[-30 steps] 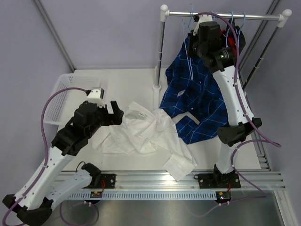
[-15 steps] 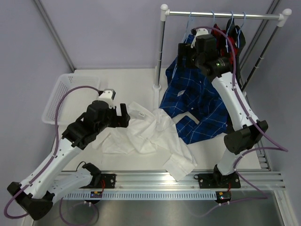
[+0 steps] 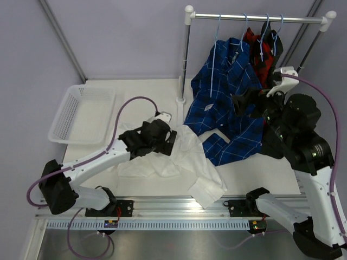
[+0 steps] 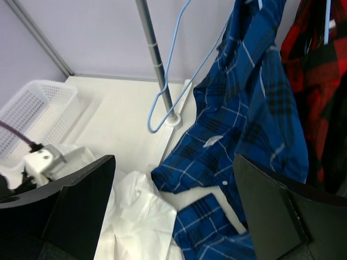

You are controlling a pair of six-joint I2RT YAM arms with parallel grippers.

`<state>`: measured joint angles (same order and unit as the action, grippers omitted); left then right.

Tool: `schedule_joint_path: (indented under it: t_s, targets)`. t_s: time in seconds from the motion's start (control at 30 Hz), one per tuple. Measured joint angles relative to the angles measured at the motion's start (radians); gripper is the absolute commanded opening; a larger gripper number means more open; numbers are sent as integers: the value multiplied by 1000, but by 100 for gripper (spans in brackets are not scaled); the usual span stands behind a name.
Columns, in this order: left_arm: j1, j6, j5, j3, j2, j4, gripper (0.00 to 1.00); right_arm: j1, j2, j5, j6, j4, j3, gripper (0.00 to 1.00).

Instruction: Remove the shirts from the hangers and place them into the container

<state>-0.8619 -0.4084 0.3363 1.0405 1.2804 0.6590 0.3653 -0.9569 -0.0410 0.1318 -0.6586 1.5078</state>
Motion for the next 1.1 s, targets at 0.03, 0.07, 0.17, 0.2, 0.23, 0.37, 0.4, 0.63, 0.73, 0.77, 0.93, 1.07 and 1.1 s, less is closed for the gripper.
schedule_joint_path:
  t_s: [0.03,0.07,0.17,0.2,0.23,0.37,0.4,0.63,0.73,0.77,0.93,1.07,1.1]
  targets:
    - [-34,-3,22,2,29,-2,99,0,31,0,0,-1,-34,99]
    - [-75,-6,48,6,52,-3,99,0,48,0,-1,-9,-58,99]
    - [-193,-11,123,31,86,-7,99,0,60,0,-4,-31,-127,99]
    - [-220,-12,145,45,95,-13,99,0,60,0,-5,-42,-147,99]
    - [-239,-16,171,56,104,-22,99,0,60,0,-5,-45,-171,100]
    - [-254,-47,278,62,144,-46,99,0,63,6,-4,-71,-237,100]
    - [-252,-53,309,56,154,-48,99,0,65,8,-4,-73,-245,99]
    - [-110,-110,364,-48,202,-55,99,0,81,35,-5,-65,-252,99]
    - [-39,-116,341,-62,236,-64,99,0,78,52,-5,-53,-261,99]
    - [-22,-116,325,-62,256,-80,99,0,76,61,-5,-47,-267,100]
    - [43,-98,199,-61,379,-165,99,-1,54,92,-5,-40,-282,99]
    - [90,-86,122,-42,423,-208,97,-1,47,113,-7,-37,-292,100]
    - [99,-85,103,-41,428,-219,86,-1,48,114,-9,-35,-292,99]
